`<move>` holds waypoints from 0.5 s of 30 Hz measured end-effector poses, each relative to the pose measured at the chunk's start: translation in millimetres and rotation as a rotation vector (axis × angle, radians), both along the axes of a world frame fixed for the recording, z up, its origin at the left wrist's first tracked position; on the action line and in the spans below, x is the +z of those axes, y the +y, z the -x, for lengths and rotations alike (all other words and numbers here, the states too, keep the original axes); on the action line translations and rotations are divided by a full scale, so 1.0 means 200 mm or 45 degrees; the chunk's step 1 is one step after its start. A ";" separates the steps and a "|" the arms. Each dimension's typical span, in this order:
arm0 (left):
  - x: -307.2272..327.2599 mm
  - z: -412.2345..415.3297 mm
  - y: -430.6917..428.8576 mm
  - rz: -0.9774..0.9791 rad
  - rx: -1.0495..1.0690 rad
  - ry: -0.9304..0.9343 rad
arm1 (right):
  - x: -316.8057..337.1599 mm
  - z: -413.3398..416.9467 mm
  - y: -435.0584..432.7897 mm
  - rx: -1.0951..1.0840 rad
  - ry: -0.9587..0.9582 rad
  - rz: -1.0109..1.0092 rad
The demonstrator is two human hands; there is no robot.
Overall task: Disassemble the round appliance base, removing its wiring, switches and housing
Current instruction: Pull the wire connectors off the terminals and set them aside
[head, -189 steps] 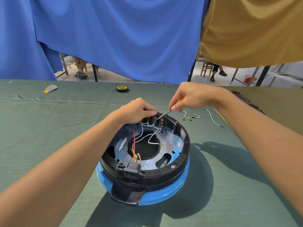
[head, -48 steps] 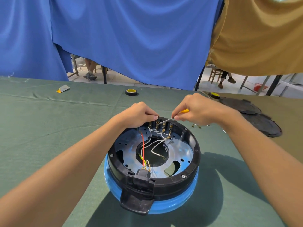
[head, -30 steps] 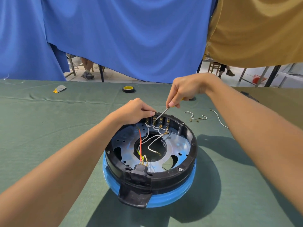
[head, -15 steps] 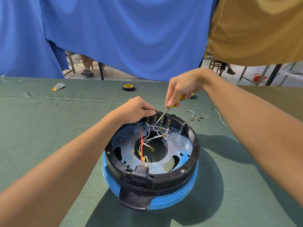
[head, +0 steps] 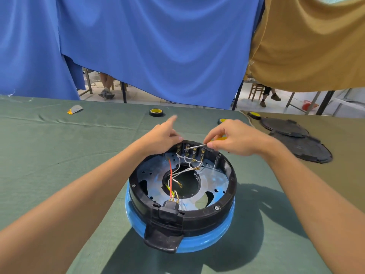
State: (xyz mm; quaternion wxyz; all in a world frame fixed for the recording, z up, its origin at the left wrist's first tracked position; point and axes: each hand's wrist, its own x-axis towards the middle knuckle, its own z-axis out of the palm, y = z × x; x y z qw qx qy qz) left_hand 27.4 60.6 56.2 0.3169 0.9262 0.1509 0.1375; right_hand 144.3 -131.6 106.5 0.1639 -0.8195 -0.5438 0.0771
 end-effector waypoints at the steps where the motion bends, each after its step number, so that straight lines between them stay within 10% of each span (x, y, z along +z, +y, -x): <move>1: 0.00 0.00 0.00 0.045 0.068 -0.080 | -0.02 0.01 -0.02 -0.013 0.021 -0.019; 8: 0.05 0.05 0.04 -0.288 0.110 0.101 | -0.10 0.07 -0.05 -0.026 0.013 -0.235; 15: -0.02 0.09 0.05 -0.010 0.006 0.031 | -0.14 0.11 -0.01 -0.020 -0.028 -0.271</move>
